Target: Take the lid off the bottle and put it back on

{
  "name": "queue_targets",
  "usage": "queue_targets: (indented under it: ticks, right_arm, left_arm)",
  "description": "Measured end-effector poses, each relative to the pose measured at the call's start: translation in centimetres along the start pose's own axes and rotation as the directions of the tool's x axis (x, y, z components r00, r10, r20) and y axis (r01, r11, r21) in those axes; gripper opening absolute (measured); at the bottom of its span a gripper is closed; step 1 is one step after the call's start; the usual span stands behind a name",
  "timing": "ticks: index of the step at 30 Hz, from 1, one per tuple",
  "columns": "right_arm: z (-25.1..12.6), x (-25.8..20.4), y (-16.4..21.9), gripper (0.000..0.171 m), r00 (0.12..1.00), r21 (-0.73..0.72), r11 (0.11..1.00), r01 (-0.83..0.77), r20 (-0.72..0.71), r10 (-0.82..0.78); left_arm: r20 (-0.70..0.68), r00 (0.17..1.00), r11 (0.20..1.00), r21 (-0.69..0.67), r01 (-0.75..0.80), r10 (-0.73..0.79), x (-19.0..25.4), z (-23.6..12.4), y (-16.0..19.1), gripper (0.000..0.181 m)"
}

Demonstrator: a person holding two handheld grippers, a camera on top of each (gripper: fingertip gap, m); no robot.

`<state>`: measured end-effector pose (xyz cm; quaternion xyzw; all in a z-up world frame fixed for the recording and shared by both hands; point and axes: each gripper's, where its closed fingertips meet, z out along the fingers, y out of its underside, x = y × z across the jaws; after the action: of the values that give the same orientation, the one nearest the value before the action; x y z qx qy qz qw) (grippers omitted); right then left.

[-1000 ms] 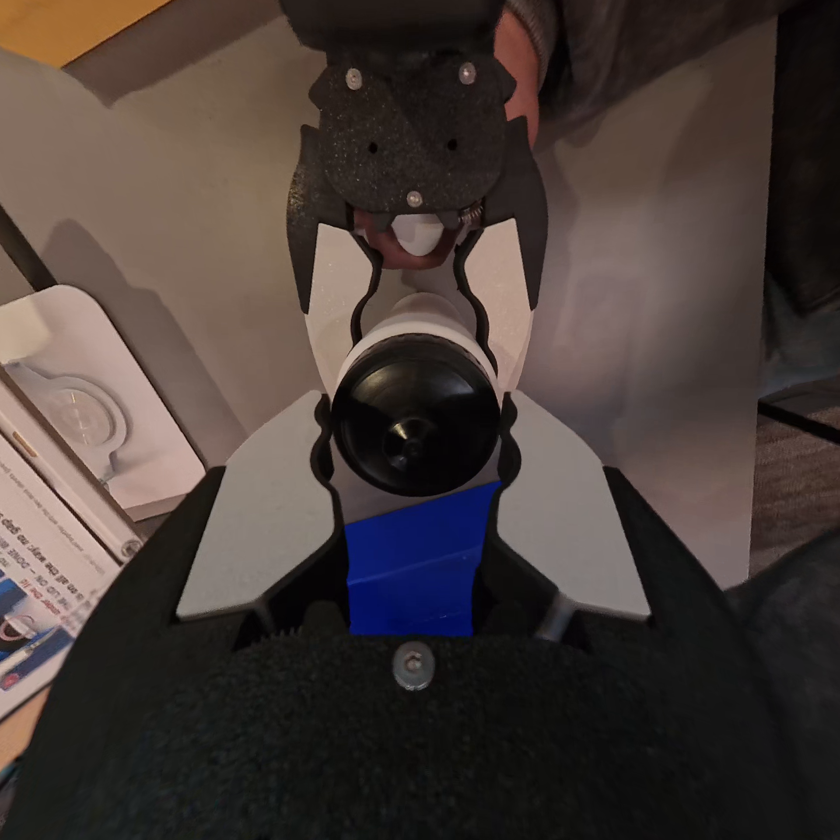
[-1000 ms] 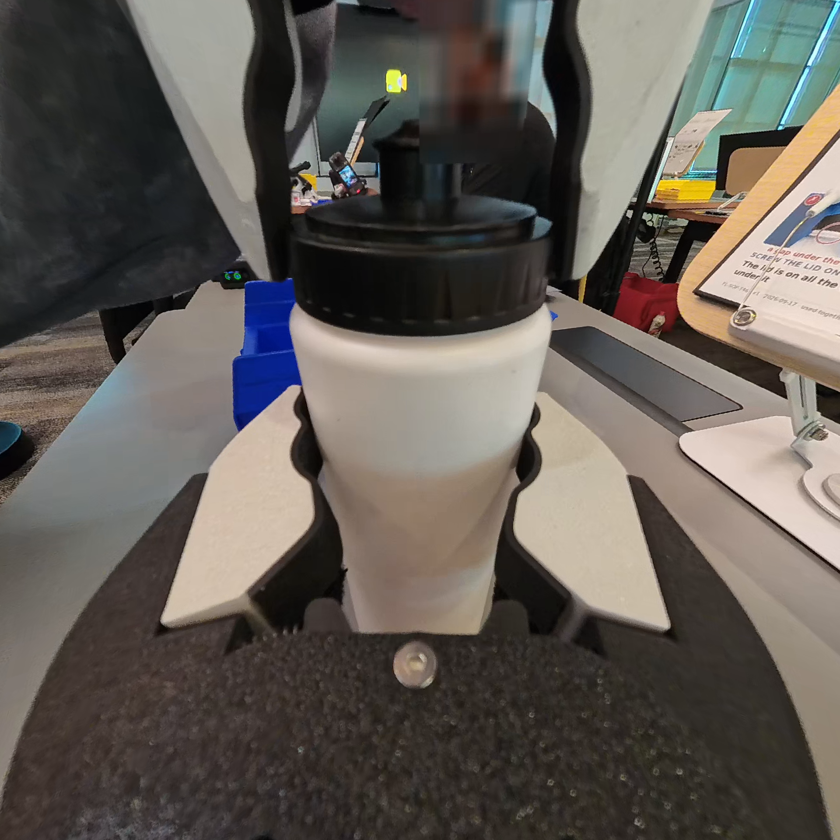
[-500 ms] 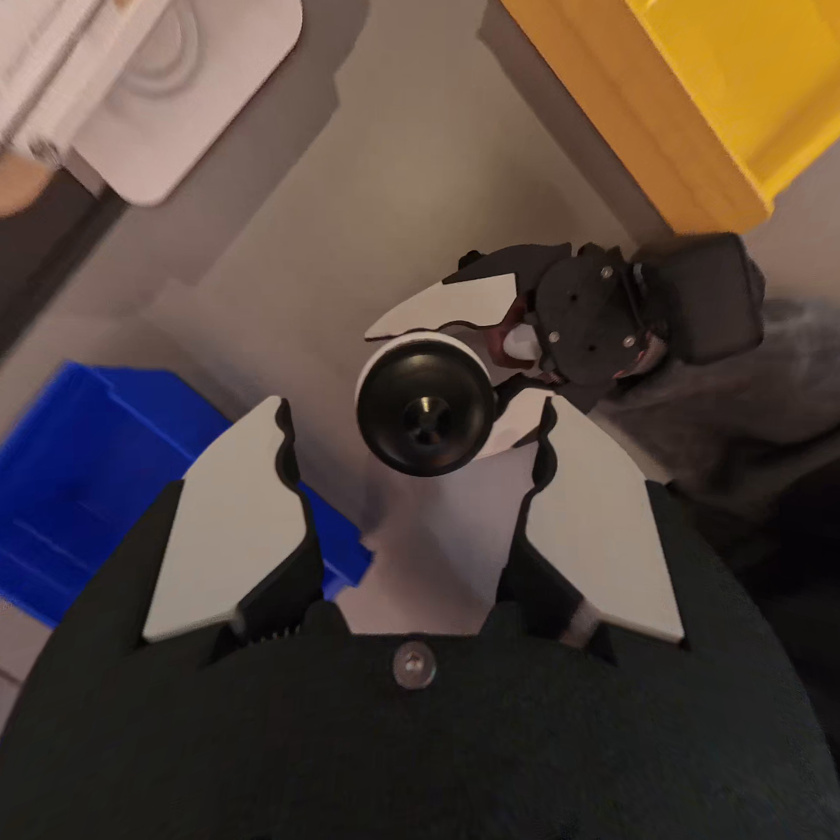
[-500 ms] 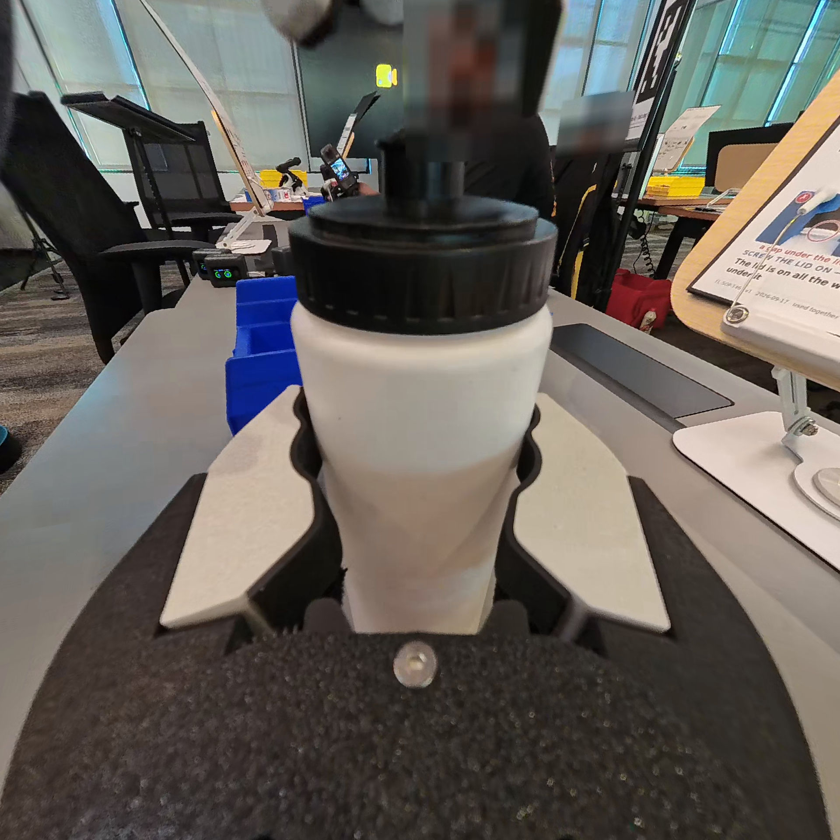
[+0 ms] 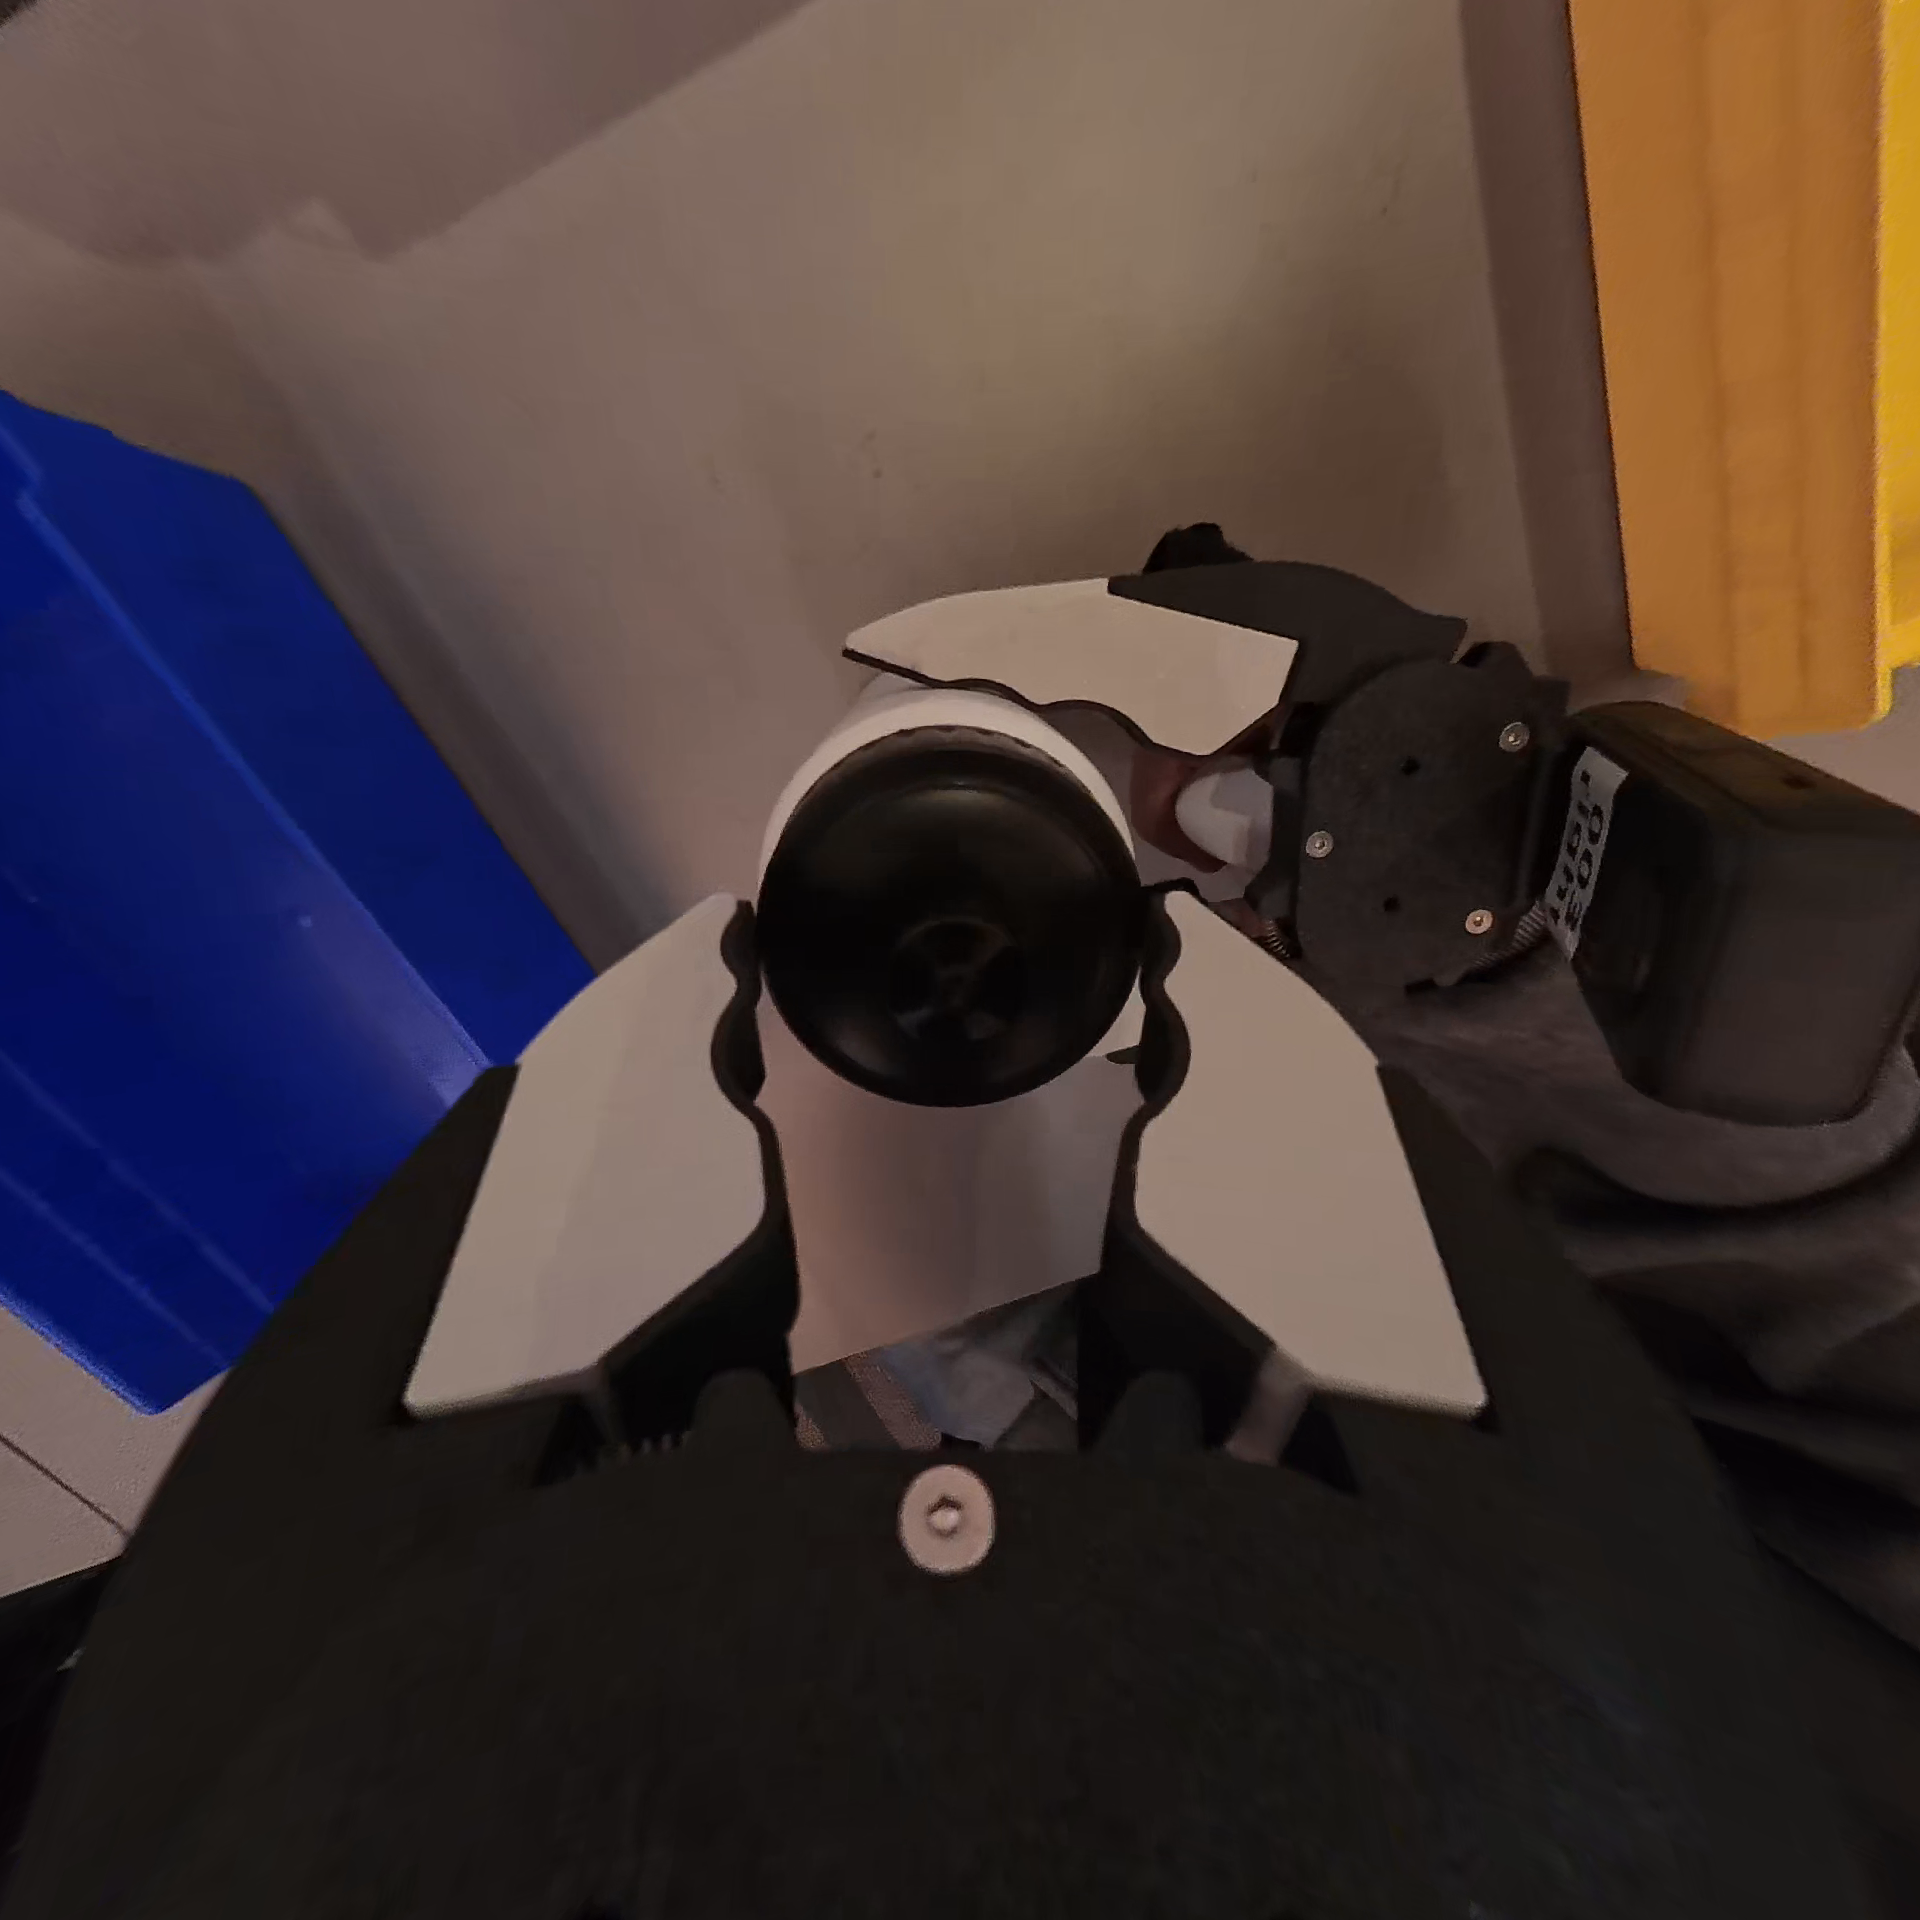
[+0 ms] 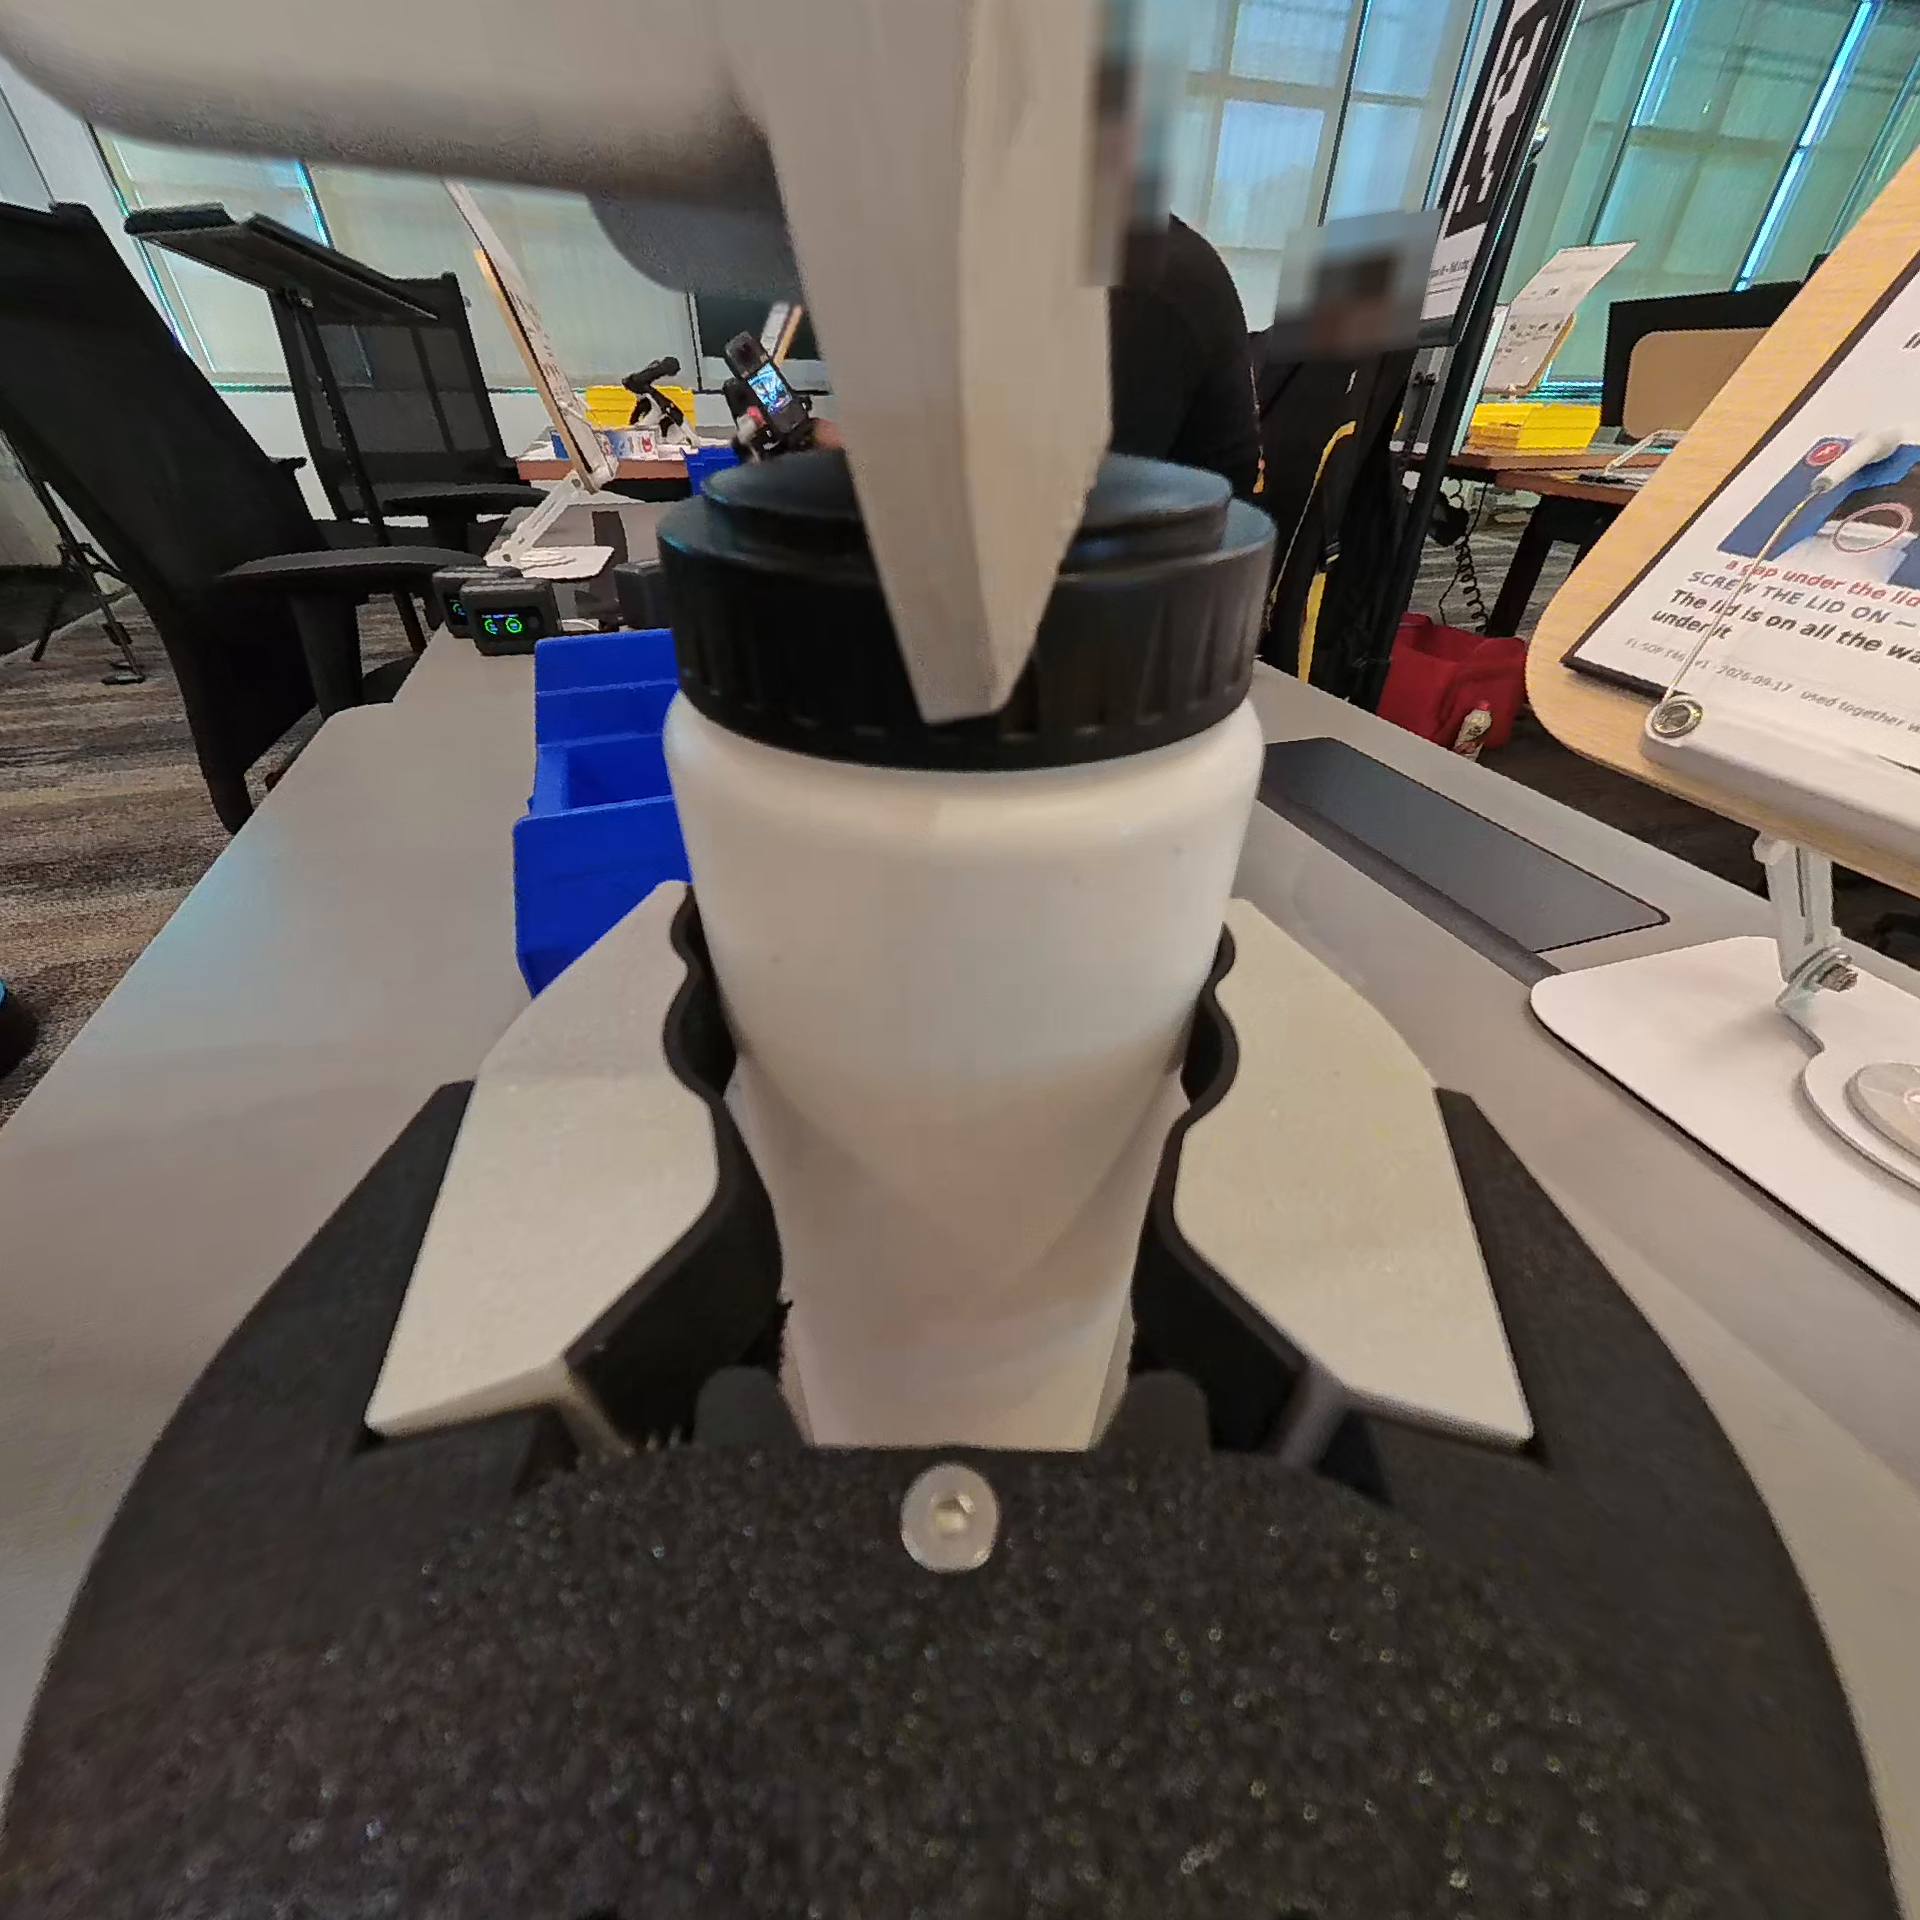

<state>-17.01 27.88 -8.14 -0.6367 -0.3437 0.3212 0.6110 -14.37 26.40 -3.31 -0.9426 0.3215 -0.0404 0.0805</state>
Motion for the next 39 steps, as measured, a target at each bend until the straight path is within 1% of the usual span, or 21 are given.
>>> queue_targets:
  ticks: [4,8,12,16,18,22,25,27,30,39]
  right_arm:
    - [0.0,0.0,0.0,0.087,1.0,0.0,1.0,0.002,-0.001,-0.002]
    - [-0.1,0.1,0.0,0.087,1.0,-0.001,1.0,0.001,-0.007,-0.001]
    - [0.0,0.2,0.0,0.087,1.0,-0.005,1.0,0.0,-0.013,0.0]
    - [-0.1,0.2,0.0,0.086,1.0,-0.007,1.0,0.003,-0.013,-0.003]
    - [0.0,0.2,0.0,0.086,1.0,-0.008,1.0,0.0,-0.012,0.0]
    - [0.0,0.2,0.0,0.086,1.0,-0.008,1.0,0.0,-0.01,0.0]
    - [0.1,0.2,0.0,0.086,1.0,-0.011,1.0,-0.002,-0.005,0.002]
    - [0.0,0.2,0.0,0.086,1.0,-0.009,1.0,-0.001,-0.005,0.001]
    - [-0.1,0.3,0.0,0.086,1.0,-0.004,1.0,0.001,-0.002,-0.001]
    - [0.1,0.2,0.1,0.086,1.0,-0.011,1.0,-0.003,-0.006,0.003]
  left_arm:
    - [0.001,0.999,0.999,-0.008,-0.042,0.042,0.1,0.0,0.0,0.07]
    - [-0.018,0.981,0.981,-0.009,-0.195,0.194,0.1,0.0,0.0,0.07]
    - [-0.04,0.943,0.944,0.001,-0.329,0.329,0.1,0.0,0.0,0.07]
    - [-0.06,0.876,0.878,0.018,-0.478,0.478,0.0,0.1,0.0,0.07]
    - [-0.074,0.847,0.85,0.025,-0.527,0.527,0.0,0.1,0.0,0.071]
    - [-0.066,0.756,0.758,0.02,-0.652,0.651,-0.2,0.2,0.2,0.071]
    - [0.001,0.639,0.639,-0.015,-0.769,0.769,-0.7,0.5,0.4,0.073]
    - [0.009,0.607,0.607,-0.013,-0.795,0.795,-0.6,0.5,0.3,0.073]
    - [0.001,0.551,0.551,0.034,-0.834,0.835,-0.5,0.5,0.2,0.073]
    - [-0.05,0.363,0.365,0.033,-0.93,0.93,-0.9,0.5,0.3,0.073]
